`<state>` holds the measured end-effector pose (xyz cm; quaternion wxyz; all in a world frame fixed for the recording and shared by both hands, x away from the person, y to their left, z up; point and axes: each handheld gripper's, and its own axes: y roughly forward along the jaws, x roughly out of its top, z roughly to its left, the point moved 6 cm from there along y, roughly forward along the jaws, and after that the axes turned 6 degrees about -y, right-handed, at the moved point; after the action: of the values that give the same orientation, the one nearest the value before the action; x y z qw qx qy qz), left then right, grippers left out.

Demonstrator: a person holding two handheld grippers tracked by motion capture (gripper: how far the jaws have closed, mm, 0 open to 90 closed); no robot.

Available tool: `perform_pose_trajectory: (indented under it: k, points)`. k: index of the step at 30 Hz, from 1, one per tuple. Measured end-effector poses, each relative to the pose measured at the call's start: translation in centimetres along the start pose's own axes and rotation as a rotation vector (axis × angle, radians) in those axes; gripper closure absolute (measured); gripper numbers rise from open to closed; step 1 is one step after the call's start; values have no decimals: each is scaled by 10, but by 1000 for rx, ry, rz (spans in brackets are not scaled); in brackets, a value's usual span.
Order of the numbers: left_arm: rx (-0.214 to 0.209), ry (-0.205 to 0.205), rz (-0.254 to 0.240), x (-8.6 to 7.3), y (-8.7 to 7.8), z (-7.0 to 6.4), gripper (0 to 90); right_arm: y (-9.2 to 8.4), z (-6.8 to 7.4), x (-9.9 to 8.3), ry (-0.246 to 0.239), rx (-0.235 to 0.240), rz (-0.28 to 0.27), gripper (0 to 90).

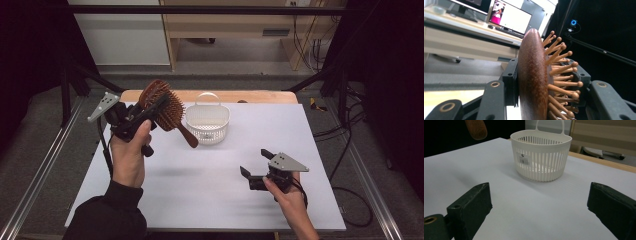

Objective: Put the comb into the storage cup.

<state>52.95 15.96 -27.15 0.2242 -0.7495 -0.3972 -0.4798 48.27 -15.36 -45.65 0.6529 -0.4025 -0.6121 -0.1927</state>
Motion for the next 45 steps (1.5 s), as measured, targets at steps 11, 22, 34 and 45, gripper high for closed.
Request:
perform_pose_trajectory:
  k: [11, 22, 34, 45]
  points:
    - [1, 23, -1, 6, 30, -11, 517, -9, 2, -4, -21, -5, 12, 55]
    - [21, -7, -14, 15, 51, -11, 516, -10, -4, -9, -40, -42, 32, 46]
    - [40, -24, -34, 22, 76, -8, 516, -7, 0, -10, -50, -33, 40, 42]
    - [54, -4, -55, 36, 86, -17, 516, -4, 5, -8, -59, -11, 37, 41]
